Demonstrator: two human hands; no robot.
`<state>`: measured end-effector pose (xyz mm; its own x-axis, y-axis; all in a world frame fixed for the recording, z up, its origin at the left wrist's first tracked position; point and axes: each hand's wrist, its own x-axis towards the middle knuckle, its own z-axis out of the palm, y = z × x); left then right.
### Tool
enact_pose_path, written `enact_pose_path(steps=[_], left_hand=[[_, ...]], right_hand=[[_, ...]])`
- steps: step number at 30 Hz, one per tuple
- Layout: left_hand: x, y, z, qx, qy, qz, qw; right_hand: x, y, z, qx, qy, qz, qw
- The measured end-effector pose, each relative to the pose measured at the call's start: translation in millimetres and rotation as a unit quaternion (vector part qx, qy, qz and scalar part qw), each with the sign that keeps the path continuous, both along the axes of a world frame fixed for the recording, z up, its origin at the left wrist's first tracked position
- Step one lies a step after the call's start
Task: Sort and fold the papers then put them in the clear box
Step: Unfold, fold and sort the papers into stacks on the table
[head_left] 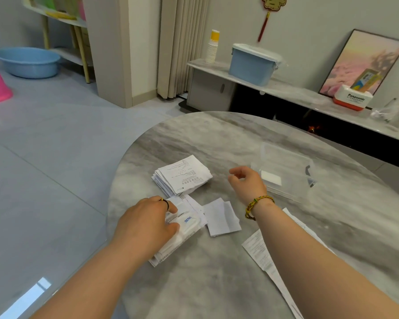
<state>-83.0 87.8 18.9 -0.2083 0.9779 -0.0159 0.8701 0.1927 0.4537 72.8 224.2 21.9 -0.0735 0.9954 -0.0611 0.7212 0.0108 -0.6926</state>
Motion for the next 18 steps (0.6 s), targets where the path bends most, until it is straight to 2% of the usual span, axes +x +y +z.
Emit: enact_pose_path(steps=[4,10,16,18], left_hand=[[10.3,-2.1,4.4,0.033,-0.008,-0.023,0.999],[49.0,-9.3,7.1,0.076,-0.011,-0.136,0.988],[81.8,-10.6,-1.8,0.027,-0.035,-0.190,0.981],[93.9,-11.2,-7.6,-0.004,-0.033,-0.210,0.977]], right_hand=[[41.2,-20.3,2.5,-0.012,-0.009,-0.013,1.000],[119.1,-60.7,1.4,-0.039,-0.057,-0.067,0.995],[175.0,-88.1,-10.7,-0.077,-0.165,-0.096,0.979],[184.1,-95.4,-14.4,-0.096,-0.177,-0.101,0.974]])
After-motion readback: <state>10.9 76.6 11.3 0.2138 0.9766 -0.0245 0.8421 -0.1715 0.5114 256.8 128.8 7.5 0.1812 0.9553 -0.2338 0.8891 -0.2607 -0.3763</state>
